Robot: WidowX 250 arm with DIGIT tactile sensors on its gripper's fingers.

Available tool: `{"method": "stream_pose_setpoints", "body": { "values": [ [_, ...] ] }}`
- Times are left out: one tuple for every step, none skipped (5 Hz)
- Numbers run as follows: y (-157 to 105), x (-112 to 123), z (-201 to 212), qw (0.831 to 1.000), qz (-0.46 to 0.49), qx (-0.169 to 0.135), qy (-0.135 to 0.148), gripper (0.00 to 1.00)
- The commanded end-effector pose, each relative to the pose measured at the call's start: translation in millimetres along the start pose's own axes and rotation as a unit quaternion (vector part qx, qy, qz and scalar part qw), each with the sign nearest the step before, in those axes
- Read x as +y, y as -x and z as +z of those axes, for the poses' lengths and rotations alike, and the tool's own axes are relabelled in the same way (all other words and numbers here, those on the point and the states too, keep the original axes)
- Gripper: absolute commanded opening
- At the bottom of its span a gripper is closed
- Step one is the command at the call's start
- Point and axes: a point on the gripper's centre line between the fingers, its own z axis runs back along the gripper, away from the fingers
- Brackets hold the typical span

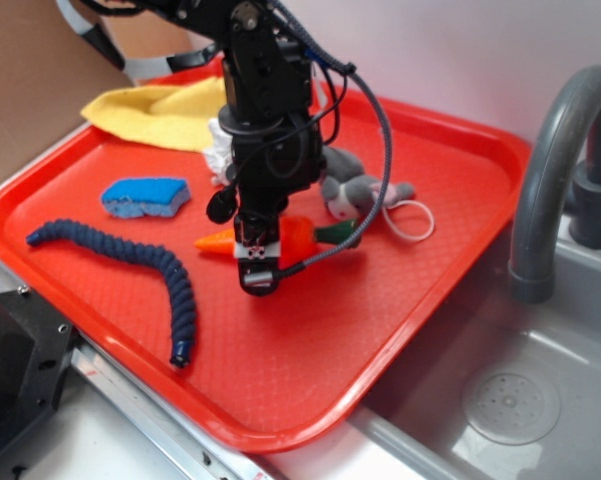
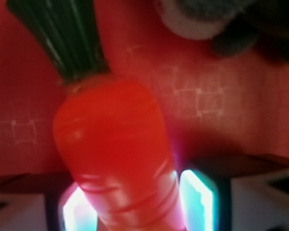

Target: Grab the carrot.

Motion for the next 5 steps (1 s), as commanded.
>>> {"method": "stream_pose_setpoints", "body": {
  "values": [
    [24.3,11.4,62.9,0.990,0.123,-0.067,0.014,0.00],
    [64.5,41.7,106.7,0.962,0.239,-0.103,0.082,0.00],
    [104.5,43.4,133.0,0.922,0.354,-0.127,0.096,0.00],
    [124.6,31.9,142.3,0.869,0.467,-0.142,0.081,0.00],
    [109.0,26.8,135.4,0.848,0.515,-0.125,0.028,0.00]
  ]
}}
